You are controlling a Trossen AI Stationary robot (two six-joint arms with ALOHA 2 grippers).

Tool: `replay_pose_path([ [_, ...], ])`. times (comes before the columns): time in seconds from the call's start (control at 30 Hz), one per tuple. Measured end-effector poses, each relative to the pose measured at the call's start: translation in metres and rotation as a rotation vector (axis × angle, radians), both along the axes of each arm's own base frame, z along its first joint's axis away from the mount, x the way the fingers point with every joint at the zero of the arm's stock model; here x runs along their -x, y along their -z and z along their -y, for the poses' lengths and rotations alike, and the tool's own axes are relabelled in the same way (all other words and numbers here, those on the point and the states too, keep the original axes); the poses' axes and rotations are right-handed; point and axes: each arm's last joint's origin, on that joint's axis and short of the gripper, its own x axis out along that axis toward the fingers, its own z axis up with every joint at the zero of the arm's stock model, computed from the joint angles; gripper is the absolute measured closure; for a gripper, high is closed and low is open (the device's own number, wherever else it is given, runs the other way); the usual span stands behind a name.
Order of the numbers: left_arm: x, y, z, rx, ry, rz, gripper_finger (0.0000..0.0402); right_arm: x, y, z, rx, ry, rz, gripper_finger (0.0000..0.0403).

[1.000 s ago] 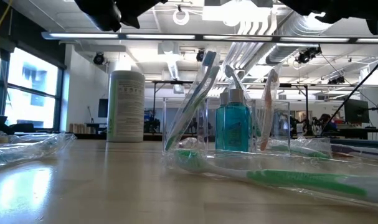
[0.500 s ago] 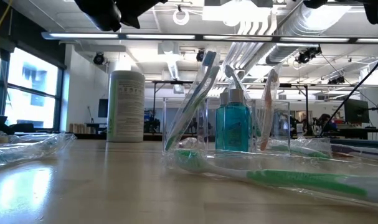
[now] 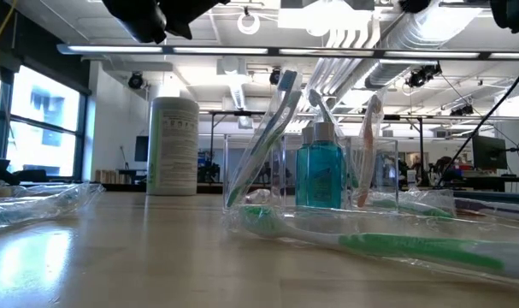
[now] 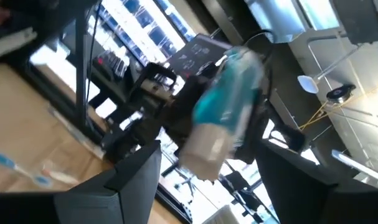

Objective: Pick & Place toothbrushing station
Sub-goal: Put the blue mouthwash into the middle section of the transparent organizer

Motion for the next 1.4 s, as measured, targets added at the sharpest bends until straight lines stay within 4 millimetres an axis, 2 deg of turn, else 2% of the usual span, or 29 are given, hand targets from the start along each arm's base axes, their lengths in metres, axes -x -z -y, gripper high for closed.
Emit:
replay_pose_path([
  [0.17, 0.0, 0.0, 0.0, -0.006, -0.002, 0.003, 0.0311, -0.016, 0.008, -0.006, 0.062, 0.066, -0.018, 0.0151],
  [0.3, 0.0, 0.0, 0.0, -0.006, -0.001, 0.001, 0.0311, -0.02, 0.009, -0.011, 0.091, 0.132, 0.002, 0.0151],
  [0.47, -0.001, 0.001, 0.0, -0.008, 0.001, -0.013, 0.0311, -0.016, 0.007, -0.017, 0.046, 0.201, 0.023, 0.0152],
  [0.83, -0.001, 0.002, 0.0, -0.008, 0.002, -0.019, 0.0311, -0.01, 0.005, -0.026, 0.061, 0.204, 0.039, 0.0157],
  [0.97, -0.001, 0.002, 0.0, -0.008, 0.002, -0.019, 0.0311, -0.01, 0.004, -0.026, 0.055, 0.215, 0.041, 0.0185],
  [1.27, -0.001, 0.002, 0.0, -0.019, 0.001, -0.016, 0.0311, -0.01, 0.003, -0.025, 0.076, 0.227, 0.045, 0.0287],
  [1.4, -0.001, 0.002, 0.0, -0.023, 0.0, -0.015, 0.0311, -0.009, 0.003, -0.025, 0.074, 0.232, 0.048, 0.0303],
])
